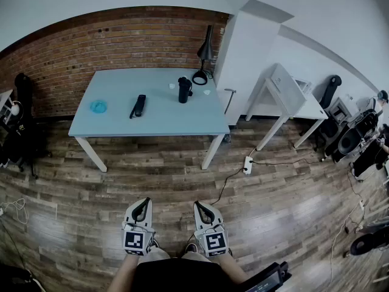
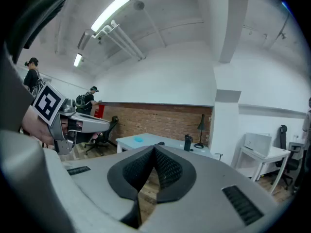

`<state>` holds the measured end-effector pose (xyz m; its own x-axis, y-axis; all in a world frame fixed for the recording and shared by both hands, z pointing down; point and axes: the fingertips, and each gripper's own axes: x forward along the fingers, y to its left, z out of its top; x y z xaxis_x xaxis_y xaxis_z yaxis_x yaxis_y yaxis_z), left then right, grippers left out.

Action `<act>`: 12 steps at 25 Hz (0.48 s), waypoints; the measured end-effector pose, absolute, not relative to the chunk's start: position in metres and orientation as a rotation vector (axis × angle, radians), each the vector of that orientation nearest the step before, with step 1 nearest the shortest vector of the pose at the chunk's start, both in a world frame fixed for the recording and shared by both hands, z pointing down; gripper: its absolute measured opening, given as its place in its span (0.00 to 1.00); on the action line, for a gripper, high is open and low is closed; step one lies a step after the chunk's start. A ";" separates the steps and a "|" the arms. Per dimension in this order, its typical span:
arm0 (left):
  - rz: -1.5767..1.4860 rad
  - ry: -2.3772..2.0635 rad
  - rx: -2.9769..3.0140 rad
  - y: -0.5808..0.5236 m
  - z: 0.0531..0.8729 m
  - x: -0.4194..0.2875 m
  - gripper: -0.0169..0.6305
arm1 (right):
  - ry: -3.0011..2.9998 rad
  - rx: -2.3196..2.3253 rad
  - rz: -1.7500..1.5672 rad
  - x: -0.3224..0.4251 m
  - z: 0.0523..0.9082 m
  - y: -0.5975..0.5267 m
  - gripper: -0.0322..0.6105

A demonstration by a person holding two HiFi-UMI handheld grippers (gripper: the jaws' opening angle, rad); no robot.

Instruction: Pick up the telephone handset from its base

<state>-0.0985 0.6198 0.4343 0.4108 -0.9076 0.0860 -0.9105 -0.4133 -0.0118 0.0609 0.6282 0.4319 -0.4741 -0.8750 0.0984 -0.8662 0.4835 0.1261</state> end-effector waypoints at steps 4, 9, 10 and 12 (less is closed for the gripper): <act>0.123 -1.688 2.602 0.617 0.439 -0.113 0.07 | -2.628 1.481 -0.021 0.045 0.440 0.624 0.06; 0.114 -1.685 2.591 0.612 0.443 -0.126 0.07 | -2.602 1.419 -0.060 0.022 0.442 0.622 0.06; 0.113 -1.683 2.589 0.611 0.444 -0.128 0.07 | -2.604 1.411 -0.067 0.018 0.443 0.620 0.06; 0.115 -1.681 2.586 0.607 0.446 -0.134 0.07 | -2.603 1.405 -0.064 0.012 0.444 0.617 0.06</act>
<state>-0.1336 0.6075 0.4461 0.4046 -0.9098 0.0925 -0.9139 -0.4059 0.0060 0.0119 0.6170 0.4442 -0.5359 -0.8326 0.1398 -0.8247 0.5517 0.1245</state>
